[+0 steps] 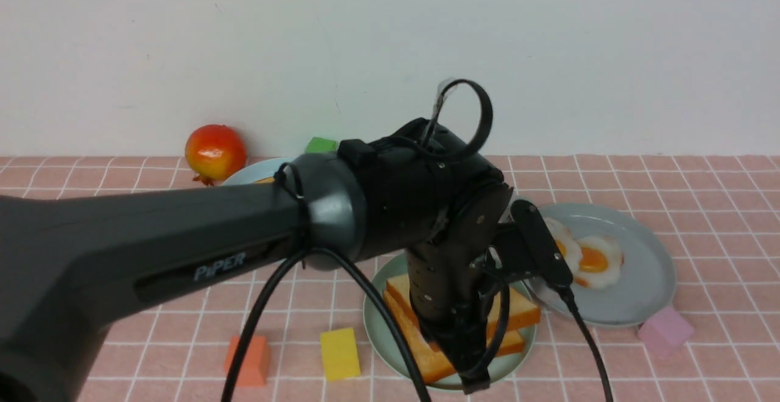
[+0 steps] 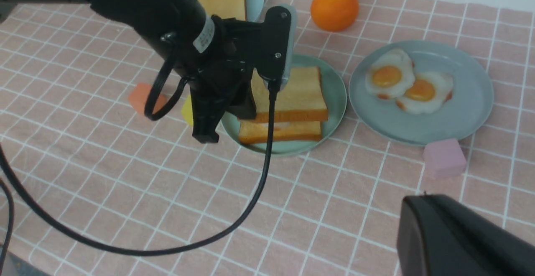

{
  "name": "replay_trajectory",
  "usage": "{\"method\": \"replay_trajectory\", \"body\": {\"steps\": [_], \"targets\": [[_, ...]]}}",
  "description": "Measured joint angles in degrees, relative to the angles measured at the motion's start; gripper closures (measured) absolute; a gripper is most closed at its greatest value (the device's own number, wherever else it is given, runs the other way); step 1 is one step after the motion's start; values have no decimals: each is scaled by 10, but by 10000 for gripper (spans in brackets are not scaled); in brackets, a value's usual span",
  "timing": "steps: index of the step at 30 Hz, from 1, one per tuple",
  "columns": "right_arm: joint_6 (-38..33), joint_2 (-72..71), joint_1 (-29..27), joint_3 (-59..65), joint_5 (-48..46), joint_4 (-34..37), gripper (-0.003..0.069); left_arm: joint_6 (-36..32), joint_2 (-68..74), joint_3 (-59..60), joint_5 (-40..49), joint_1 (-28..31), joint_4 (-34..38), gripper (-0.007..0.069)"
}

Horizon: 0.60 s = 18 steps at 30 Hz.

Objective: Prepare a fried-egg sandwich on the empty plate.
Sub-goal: Use the left arm to place a slice of bread on the fried egg in the middle

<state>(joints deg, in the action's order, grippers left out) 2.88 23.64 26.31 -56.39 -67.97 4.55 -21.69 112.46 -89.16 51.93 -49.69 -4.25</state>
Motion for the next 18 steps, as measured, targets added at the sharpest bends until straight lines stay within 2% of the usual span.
{"method": "replay_trajectory", "body": {"steps": [18], "targets": [[0, 0, 0, 0, -4, 0, 651, -8, 37, 0, -23, 2, -23, 611]]}}
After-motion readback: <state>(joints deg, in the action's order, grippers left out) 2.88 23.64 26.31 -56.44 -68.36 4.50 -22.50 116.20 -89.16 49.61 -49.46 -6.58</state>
